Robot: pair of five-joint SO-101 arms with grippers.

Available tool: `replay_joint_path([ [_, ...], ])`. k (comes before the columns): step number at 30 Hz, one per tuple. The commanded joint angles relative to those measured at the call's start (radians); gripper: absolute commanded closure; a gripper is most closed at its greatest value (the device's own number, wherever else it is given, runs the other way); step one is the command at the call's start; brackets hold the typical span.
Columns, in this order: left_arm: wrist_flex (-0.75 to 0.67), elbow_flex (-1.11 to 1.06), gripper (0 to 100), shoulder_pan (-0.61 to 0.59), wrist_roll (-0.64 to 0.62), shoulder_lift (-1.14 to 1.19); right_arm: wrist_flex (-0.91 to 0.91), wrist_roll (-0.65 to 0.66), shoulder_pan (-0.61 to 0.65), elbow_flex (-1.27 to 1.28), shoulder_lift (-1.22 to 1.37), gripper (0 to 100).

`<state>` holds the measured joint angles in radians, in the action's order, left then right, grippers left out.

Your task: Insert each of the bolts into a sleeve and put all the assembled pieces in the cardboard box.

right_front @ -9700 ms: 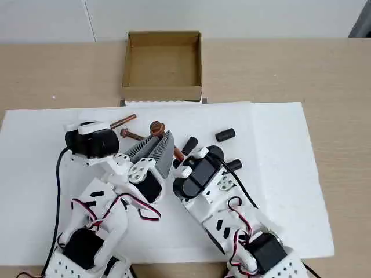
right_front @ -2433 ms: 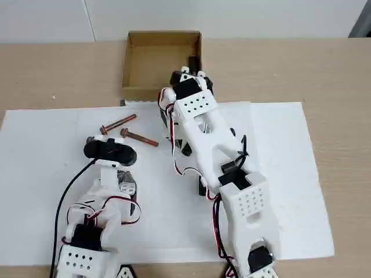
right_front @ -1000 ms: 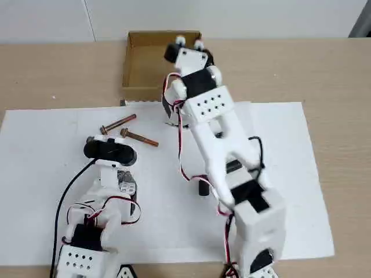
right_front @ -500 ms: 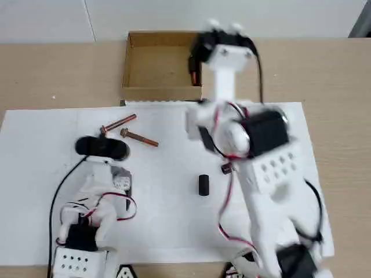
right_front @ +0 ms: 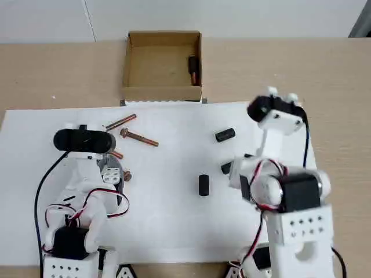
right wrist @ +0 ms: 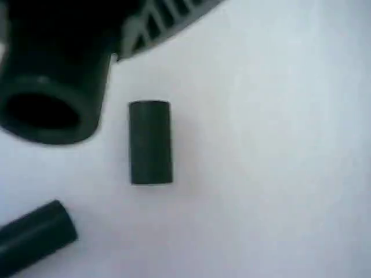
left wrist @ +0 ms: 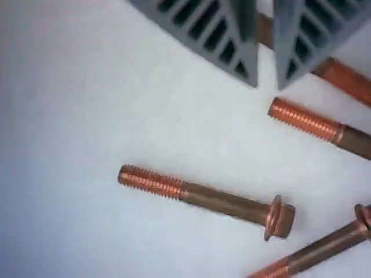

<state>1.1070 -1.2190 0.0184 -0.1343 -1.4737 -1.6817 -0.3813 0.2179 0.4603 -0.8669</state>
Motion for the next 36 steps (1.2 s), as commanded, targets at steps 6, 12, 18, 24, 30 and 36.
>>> replay_joint_path([
  [6, 0.002, 0.237, 99, -0.003, -0.158, 0.322, 0.09, 0.009, -0.019, 0.196, -0.163, 99.5],
  [12, 0.005, 0.512, 99, -0.003, -0.29, 0.698, 0.102, 0.008, -0.019, 0.284, -0.252, 99.5],
  [18, 0.089, 0.734, 99, -0.026, -0.451, 1.013, 0.105, 0.006, -0.021, 0.333, -0.341, 99.5],
  [24, 0.175, 0.909, 99, -0.121, -0.643, 1.315, 0.145, 0.006, -0.021, 0.365, -0.412, 99.5],
  [30, 0.307, 1.098, 99, -0.138, -0.735, 1.537, 0.15, 0.005, -0.021, 0.388, -0.435, 99.5],
  [36, 0.341, 1.228, 99, -0.141, -0.783, 1.672, 0.151, 0.003, -0.021, 0.388, -0.435, 99.5],
])
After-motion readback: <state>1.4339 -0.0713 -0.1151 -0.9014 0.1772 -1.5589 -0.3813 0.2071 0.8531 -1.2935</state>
